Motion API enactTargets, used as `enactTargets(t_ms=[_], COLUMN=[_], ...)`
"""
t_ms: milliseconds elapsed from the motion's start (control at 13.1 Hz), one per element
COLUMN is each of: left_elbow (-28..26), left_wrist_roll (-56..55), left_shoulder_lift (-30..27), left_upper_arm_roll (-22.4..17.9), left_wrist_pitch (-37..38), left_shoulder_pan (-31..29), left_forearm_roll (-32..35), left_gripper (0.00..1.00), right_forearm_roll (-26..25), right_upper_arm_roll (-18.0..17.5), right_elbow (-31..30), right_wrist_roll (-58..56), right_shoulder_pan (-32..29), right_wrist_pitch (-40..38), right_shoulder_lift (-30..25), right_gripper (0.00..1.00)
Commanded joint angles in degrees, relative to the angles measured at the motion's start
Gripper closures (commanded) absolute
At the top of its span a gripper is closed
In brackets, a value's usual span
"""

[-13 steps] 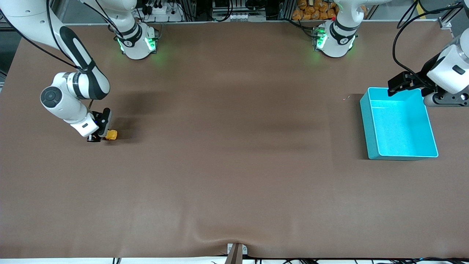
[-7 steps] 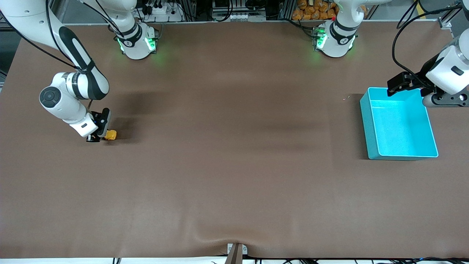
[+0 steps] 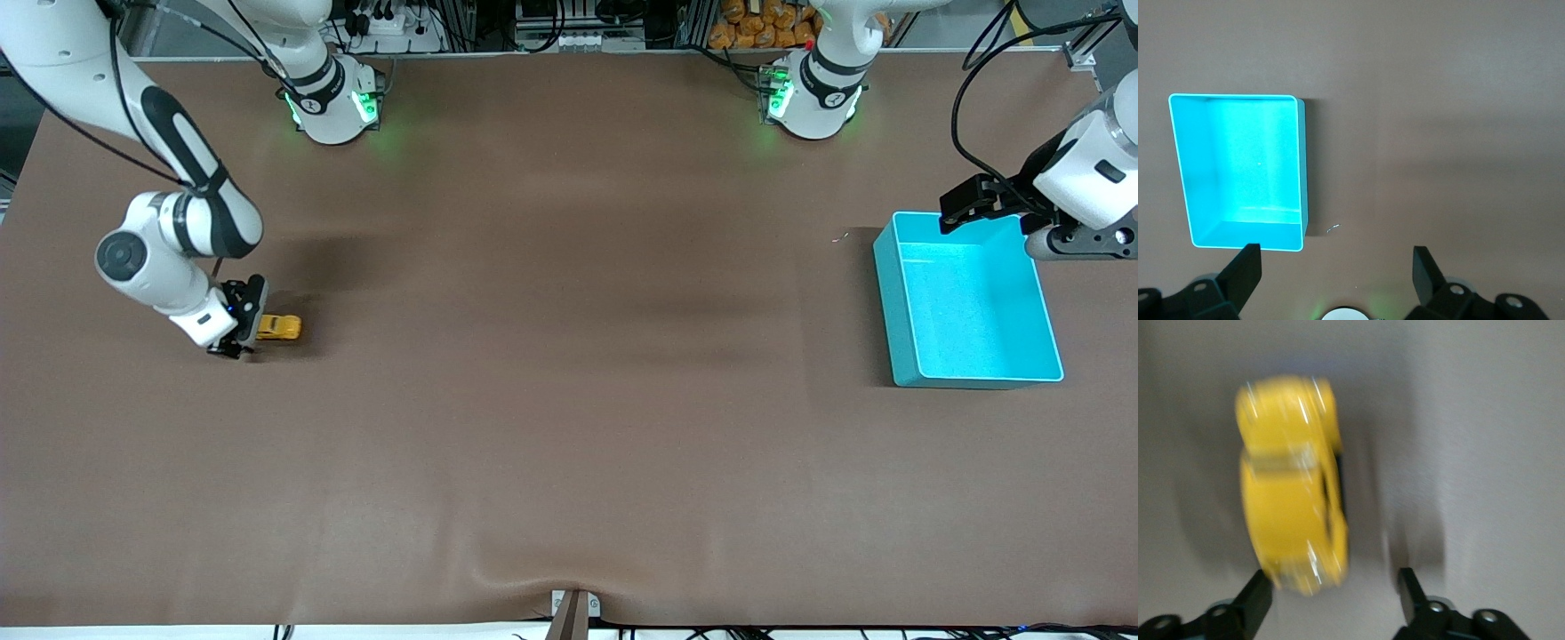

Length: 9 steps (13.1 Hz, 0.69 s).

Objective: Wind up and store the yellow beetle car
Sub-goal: 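Open the right gripper to release the car toward the bin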

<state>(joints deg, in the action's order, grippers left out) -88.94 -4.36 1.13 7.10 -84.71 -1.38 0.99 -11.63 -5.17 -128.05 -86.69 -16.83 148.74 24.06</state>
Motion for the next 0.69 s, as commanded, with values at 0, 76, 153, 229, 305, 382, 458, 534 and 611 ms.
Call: enactTargets(t_ms=[0,76,153,229,305,382,458,534,611], left_elbow=[-0.1,-0.1,-0.1,-0.4,-0.4,-0.4,-0.6,-0.9,-1.1], left_wrist_roll=[0.2,0.1,0.1,0.1,0.1,0.1,0.1,0.1,0.1], left_shoulder_lift=[-0.3,-0.3,-0.2,-0.2,-0.2,-0.2,-0.2,-0.2,-0.2], left_upper_arm_roll=[0.1,0.0,0.1,0.1,0.1,0.1,0.1,0.1,0.1], left_wrist_pitch=[-0.3,-0.3,-0.3,-0.3,-0.3,-0.3,-0.3,-0.3,-0.2], left_shoulder_pan=[0.1,0.1,0.1,0.1,0.1,0.1,0.1,0.1,0.1], left_forearm_roll=[1.3,1.3,1.3,1.3,1.3,1.3,1.3,1.3,1.3], left_gripper=[0.0,0.0,0.0,0.0,0.0,0.0,0.0,0.0,0.0], right_forearm_roll=[1.0,3.2,5.0,6.3,8.2,12.4,17.4,21.1,23.6], right_upper_arm_roll=[-1.5,-1.5,-1.4,-1.4,-1.5,-1.4,-1.3,-1.2,-1.2], right_elbow=[8.8,9.0,9.0,9.2,10.1,11.4,13.4,15.2,16.2], right_wrist_roll=[-1.9,-2.4,-3.2,-3.6,-3.6,-3.7,-3.7,-3.5,-2.7], right_shoulder_pan=[-1.3,-1.3,-1.4,-2.4,-2.7,-2.9,-3.6,-3.6,-3.6], right_wrist_pitch=[-10.7,-11.4,-11.6,-12.7,-15.1,-18.9,-22.9,-26.0,-27.5], right_shoulder_lift=[0.7,0.5,0.0,-0.7,-1.8,-2.4,-2.4,-2.3,-2.4], right_gripper=[0.0,0.0,0.0,0.0,0.0,0.0,0.0,0.0,0.0])
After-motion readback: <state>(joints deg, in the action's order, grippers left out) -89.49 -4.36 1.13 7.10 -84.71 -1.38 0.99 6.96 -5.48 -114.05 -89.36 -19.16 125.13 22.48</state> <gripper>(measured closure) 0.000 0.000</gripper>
